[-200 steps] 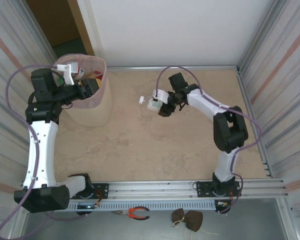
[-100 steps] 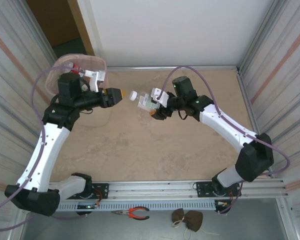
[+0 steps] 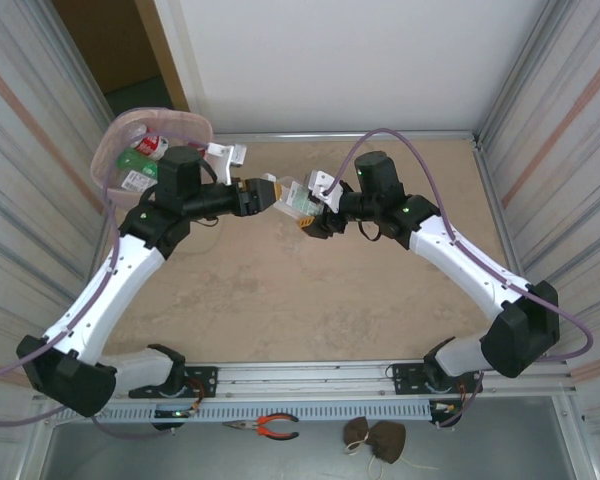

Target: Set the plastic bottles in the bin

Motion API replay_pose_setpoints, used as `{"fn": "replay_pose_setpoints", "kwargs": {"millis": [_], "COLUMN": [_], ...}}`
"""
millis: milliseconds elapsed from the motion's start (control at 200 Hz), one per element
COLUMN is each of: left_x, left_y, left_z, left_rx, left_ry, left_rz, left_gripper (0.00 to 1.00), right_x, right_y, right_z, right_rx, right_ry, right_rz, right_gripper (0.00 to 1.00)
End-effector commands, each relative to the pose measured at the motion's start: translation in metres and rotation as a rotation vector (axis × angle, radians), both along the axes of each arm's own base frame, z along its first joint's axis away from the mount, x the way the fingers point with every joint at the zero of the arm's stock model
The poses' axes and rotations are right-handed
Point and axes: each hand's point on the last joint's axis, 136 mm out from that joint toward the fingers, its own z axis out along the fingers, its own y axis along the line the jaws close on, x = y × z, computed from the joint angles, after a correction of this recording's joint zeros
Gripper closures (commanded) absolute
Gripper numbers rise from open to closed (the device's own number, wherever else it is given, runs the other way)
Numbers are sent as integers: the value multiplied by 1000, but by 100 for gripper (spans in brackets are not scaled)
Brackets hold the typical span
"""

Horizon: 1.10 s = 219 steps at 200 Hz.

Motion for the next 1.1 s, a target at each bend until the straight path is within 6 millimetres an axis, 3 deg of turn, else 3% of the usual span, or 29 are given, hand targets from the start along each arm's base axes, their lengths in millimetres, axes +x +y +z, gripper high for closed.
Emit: {"fn": "replay_pose_setpoints", "kwargs": {"millis": [0, 376, 511, 596, 797, 1092], "left_x": [9, 15, 19, 25, 45, 74], "left_y": [-3, 2, 5, 13, 57, 151], "left_z": [12, 10, 21, 32, 66, 118], "left_rx": [-13, 15, 28, 25, -10, -63], "left_ry": [-50, -72, -112, -129, -175, -276], "left_rz": [34, 85, 94, 108, 210, 467], "left_gripper": [51, 69, 69, 69, 69, 69], "right_x": [-10, -4, -1, -1, -10, -24], "right_y": [1, -5, -8, -14, -28, -45], "right_z": [14, 2, 3, 4, 12, 22], "right_rx": [33, 13, 9, 7, 28, 49], "right_ry": [-17, -4, -5, -8, -20, -49], "right_rz": [23, 11, -15, -43, -87, -145], "right_gripper": [36, 34, 18, 13, 10, 9]}}
